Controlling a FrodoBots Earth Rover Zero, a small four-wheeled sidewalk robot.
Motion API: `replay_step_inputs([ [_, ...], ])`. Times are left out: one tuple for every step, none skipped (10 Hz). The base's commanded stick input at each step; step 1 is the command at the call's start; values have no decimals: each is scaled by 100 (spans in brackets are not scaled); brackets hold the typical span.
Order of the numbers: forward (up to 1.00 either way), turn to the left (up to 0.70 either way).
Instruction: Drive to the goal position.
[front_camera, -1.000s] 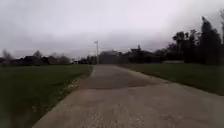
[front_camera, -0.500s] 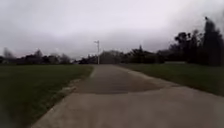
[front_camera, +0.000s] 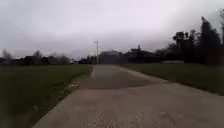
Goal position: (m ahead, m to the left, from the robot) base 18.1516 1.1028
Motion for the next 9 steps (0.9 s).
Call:
replay_step_inputs([
  [85, 0],
  [85, 0],
  [85, 0],
  [85, 0],
  [85, 11],
  [85, 25],
  [85, 32],
  [85, 26],
  [85, 0],
])
